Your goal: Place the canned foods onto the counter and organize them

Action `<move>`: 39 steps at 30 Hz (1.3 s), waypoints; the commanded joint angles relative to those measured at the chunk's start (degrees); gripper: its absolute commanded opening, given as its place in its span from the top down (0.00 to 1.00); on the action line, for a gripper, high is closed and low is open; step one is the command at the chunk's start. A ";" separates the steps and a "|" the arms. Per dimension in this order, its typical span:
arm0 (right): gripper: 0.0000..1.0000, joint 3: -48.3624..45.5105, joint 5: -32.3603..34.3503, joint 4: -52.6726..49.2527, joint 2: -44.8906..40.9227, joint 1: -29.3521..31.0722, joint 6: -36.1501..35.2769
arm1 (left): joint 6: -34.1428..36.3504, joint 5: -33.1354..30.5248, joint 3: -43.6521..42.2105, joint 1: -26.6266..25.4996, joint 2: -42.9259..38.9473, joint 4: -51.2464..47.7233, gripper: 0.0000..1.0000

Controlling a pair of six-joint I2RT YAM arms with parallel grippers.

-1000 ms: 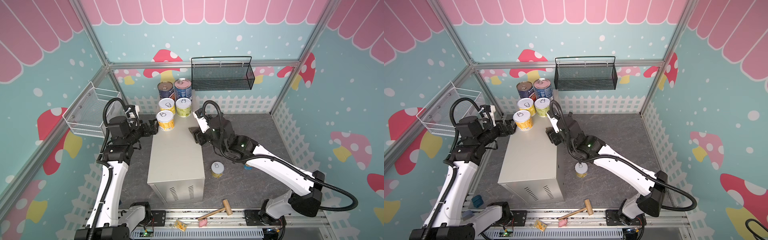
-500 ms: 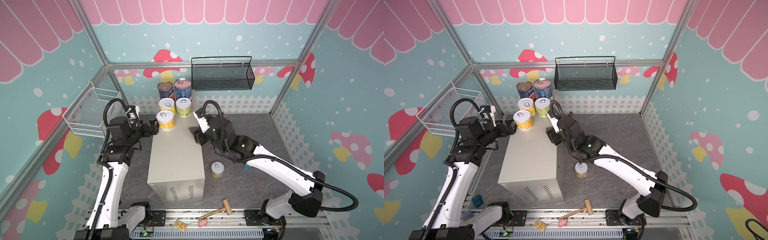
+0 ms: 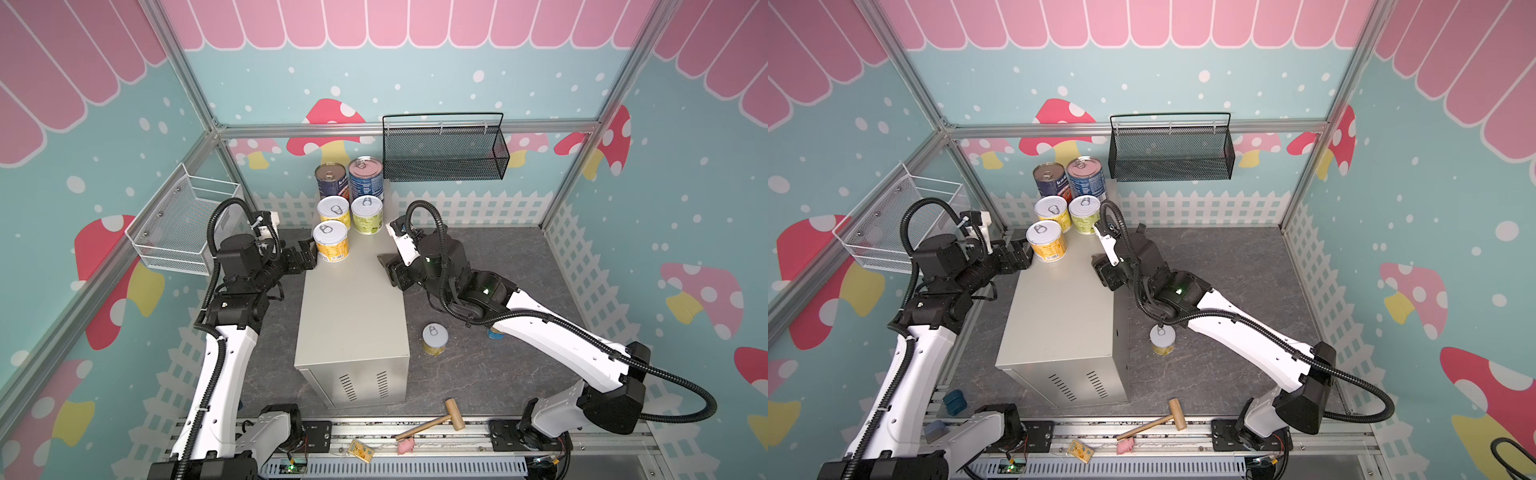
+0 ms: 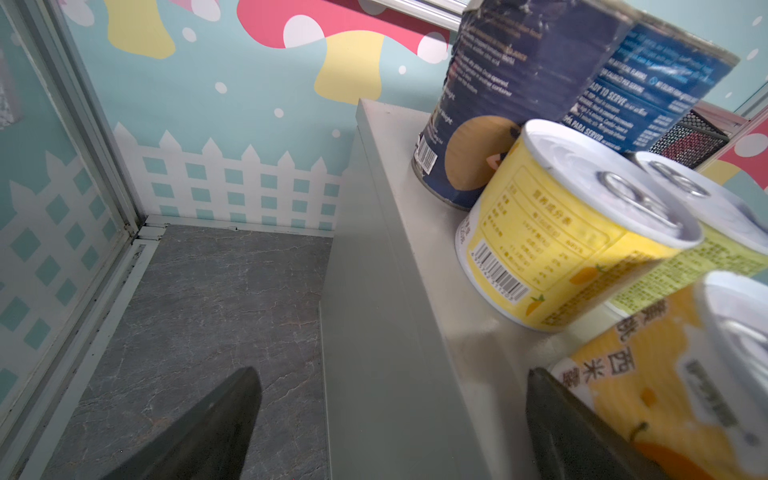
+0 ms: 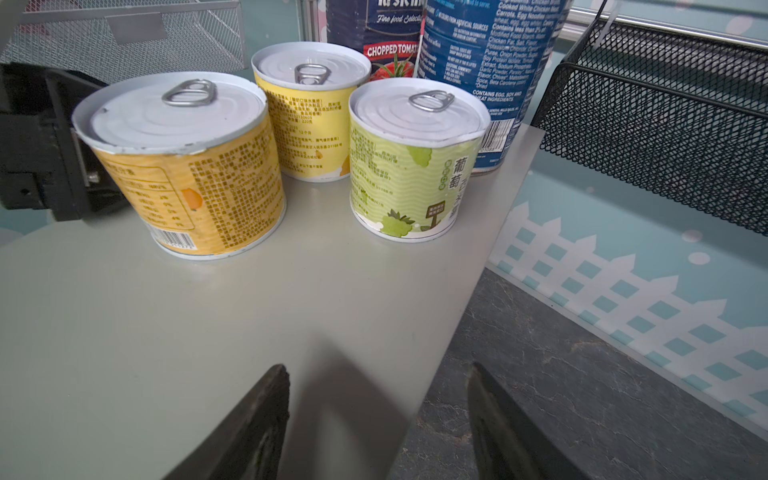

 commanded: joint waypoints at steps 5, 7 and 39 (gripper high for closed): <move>0.31 0.85 0.65 -0.05 -0.91 0.40 -0.16 | 1.81 -1.74 -2.41 -0.30 0.01 -3.55 0.01; 0.31 0.82 0.63 0.00 -0.88 0.41 -0.16 | 1.79 -1.74 -2.43 -0.25 0.01 -3.55 0.01; 0.31 0.30 0.84 0.08 -1.41 0.35 -0.09 | 2.17 -2.07 -3.15 -1.00 -0.50 -4.00 0.01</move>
